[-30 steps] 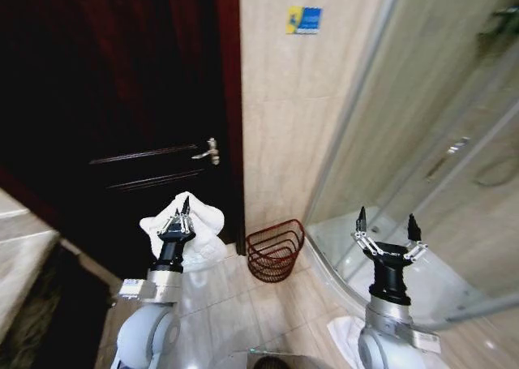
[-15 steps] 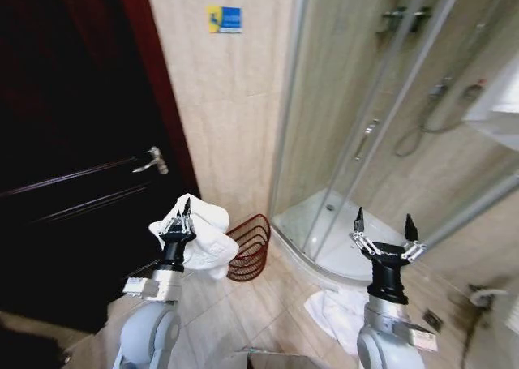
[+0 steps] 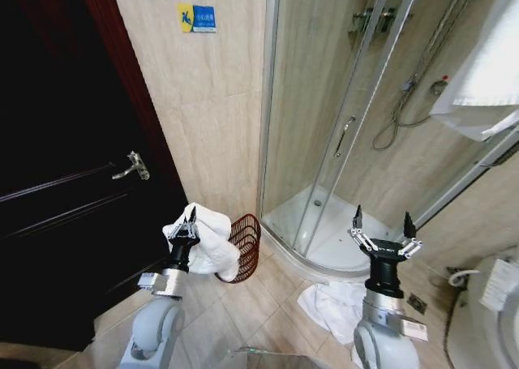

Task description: Discard the used towel into the hamper.

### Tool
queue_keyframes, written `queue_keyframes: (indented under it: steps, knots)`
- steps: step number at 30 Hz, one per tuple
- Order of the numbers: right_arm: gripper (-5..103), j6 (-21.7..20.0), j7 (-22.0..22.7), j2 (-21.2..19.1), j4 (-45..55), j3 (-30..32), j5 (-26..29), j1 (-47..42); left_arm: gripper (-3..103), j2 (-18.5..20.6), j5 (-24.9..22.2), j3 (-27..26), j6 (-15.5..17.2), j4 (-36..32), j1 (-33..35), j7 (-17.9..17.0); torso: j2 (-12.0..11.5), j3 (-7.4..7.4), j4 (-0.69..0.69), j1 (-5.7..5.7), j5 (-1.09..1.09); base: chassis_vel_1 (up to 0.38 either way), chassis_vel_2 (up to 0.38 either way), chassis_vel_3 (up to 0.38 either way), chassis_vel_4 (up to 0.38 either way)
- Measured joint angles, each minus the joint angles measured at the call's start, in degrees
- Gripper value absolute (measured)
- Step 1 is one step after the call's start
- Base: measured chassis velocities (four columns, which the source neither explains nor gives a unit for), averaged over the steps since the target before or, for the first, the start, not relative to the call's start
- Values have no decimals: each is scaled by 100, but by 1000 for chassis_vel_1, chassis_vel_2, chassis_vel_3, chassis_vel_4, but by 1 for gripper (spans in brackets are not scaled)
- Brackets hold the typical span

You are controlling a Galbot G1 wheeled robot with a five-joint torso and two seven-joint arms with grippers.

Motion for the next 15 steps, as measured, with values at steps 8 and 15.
queue_keyframes:
  steps: [8,15]
  knots:
    - [100,3,28,88,71,-81,-295,-36,2,-51,247,-27,28,-4,68,0,0,0,1,0,1,0,0,0,0]
    - [100,-323,671,202,-33,-514,-835,-212,2,-10,192,-112,49,109,12,33,0,0,0,0,0,0,0,0,0]
